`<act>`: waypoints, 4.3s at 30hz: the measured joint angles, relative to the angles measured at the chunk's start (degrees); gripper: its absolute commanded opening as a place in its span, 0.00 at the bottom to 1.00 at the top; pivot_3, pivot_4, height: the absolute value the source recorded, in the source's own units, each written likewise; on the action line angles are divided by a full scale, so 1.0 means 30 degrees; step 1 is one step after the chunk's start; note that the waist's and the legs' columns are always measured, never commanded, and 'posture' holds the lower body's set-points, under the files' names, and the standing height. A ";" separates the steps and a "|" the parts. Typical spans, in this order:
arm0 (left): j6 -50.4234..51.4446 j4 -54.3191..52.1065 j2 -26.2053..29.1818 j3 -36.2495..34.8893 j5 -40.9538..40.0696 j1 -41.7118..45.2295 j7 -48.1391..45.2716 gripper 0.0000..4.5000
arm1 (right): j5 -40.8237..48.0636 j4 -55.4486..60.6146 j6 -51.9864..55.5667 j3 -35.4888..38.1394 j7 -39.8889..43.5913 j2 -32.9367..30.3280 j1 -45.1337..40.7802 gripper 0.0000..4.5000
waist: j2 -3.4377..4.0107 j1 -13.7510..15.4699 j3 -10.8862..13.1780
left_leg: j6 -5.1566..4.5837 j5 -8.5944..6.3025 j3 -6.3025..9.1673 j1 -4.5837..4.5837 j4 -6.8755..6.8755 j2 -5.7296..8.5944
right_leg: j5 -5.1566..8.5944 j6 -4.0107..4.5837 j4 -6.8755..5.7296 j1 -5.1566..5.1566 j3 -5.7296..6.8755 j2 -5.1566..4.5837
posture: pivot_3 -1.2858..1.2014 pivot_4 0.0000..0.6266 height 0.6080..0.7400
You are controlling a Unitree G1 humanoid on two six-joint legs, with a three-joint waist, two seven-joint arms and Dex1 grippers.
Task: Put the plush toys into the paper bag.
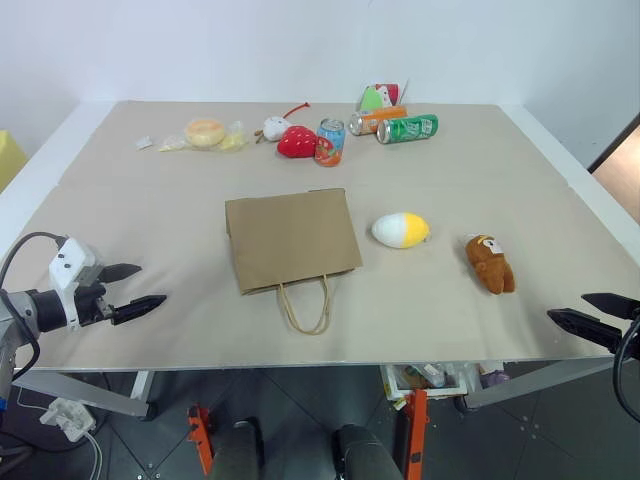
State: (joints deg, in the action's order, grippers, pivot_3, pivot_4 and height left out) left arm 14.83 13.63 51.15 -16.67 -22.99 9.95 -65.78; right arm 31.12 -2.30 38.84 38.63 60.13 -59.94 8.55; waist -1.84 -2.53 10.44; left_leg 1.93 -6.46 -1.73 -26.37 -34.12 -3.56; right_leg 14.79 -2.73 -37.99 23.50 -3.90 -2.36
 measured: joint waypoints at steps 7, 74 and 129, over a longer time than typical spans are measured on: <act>-0.2363 -0.1309 -0.0571 0.1744 0.0015 0.1879 -0.2045 1.00 | 0.0793 0.2415 0.0923 -0.0239 -0.0170 0.0010 -0.0485 1.00 | 0.0000 0.0052 0.0000 | 0.0000 0.0000 0.0002 -0.0002 -0.0008 0.0004 | -0.0029 0.0004 0.0000 -0.0020 0.0007 -0.0001 | 0.52 0.24 1.00; -0.2411 -0.1246 -1.0511 0.8312 -0.1055 1.0376 -0.0855 0.00 | 0.4019 1.1145 0.2288 -0.9228 -0.7411 0.7085 -0.5402 0.02 | 0.0006 0.0391 -0.0007 | -0.0114 0.0072 0.0099 -0.0045 -0.0162 -0.0007 | -0.0104 -0.0118 -0.0007 -0.0074 -0.0072 0.0149 | 0.52 0.24 1.00; 0.3810 -0.1911 -1.3415 0.3988 -0.5529 1.1739 0.5196 0.00 | -0.8547 -0.0629 -0.0848 -1.8595 -1.1434 1.5074 -1.4348 0.02 | 0.0005 0.0143 -0.0007 | -0.0118 0.0078 0.0150 -0.0049 -0.0104 -0.0026 | -0.0186 -0.0184 -0.0009 -0.0028 -0.0088 0.0226 | 0.52 0.24 1.00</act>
State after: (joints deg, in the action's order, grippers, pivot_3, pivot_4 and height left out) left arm 26.26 7.90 10.90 -4.71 -39.57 45.17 -50.20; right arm 5.48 -4.19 36.29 -17.15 25.83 -14.72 -34.49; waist -1.82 -2.10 10.42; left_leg 1.58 -6.22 -1.28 -26.51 -34.43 -3.64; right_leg 14.23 -3.28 -38.02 23.42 -4.16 -1.68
